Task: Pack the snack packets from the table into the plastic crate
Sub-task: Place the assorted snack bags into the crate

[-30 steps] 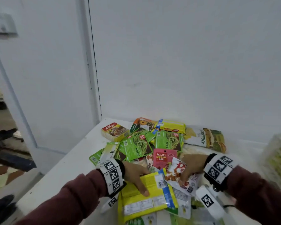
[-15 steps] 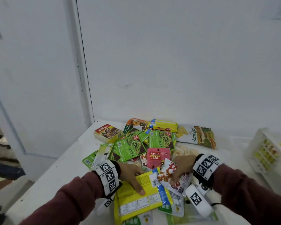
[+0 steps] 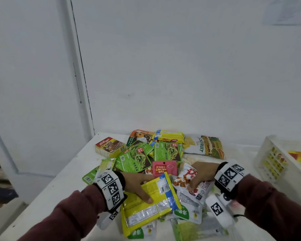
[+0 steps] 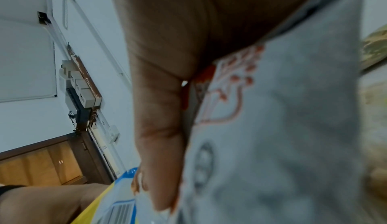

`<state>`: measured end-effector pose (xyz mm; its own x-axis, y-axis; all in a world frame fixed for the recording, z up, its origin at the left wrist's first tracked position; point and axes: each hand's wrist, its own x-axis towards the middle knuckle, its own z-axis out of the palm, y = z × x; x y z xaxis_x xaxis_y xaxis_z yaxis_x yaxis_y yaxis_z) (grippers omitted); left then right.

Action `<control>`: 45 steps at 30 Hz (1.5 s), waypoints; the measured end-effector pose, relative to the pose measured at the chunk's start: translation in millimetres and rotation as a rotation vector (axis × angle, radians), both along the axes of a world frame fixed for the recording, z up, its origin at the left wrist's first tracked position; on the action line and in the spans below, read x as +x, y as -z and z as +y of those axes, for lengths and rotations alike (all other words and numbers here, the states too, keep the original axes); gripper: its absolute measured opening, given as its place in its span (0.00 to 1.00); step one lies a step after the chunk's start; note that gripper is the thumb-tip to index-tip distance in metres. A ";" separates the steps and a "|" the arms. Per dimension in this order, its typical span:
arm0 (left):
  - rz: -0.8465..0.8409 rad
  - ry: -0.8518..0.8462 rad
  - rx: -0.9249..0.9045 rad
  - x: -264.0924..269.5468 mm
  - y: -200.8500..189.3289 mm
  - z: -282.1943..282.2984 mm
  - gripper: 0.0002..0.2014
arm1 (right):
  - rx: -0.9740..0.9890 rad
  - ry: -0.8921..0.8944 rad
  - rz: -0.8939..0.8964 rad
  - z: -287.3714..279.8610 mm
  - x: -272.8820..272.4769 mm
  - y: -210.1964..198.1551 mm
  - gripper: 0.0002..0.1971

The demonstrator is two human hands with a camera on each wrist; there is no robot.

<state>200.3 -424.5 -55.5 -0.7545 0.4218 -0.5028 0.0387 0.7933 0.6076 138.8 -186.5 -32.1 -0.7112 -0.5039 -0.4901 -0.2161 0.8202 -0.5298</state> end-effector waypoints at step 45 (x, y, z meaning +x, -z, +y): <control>-0.126 -0.723 0.232 -90.9 19.5 -56.8 0.46 | -0.020 0.494 0.145 -34.7 -66.5 -3.1 0.39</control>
<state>109.4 -481.3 -75.1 -0.8259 -0.0490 -0.5616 -0.5211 0.4468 0.7273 72.3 -221.2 -28.9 -0.9267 -0.0985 -0.3627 0.1227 0.8330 -0.5396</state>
